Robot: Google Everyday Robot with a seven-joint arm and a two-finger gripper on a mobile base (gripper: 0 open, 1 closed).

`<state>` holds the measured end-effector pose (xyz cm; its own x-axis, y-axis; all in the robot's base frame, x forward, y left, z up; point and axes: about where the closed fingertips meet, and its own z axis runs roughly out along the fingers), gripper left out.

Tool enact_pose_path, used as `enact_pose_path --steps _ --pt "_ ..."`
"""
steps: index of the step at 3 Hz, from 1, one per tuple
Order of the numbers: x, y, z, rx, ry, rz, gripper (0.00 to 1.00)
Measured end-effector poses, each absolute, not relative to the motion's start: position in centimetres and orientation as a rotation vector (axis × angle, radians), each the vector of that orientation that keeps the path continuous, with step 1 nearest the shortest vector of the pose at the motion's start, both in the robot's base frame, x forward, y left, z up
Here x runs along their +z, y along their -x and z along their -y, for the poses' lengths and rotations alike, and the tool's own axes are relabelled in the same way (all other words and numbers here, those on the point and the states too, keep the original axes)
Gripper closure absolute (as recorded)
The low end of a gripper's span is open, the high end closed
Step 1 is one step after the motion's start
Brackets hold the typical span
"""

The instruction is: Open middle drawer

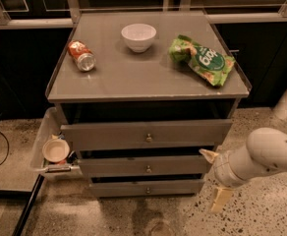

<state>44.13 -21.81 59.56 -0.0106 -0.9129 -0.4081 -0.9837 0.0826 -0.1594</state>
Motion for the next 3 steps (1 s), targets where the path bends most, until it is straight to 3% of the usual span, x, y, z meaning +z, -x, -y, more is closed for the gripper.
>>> enact_pose_path --steps 3 --pt "52.4 -48.3 21.8 0.121 1.96 -1.749 0.0"
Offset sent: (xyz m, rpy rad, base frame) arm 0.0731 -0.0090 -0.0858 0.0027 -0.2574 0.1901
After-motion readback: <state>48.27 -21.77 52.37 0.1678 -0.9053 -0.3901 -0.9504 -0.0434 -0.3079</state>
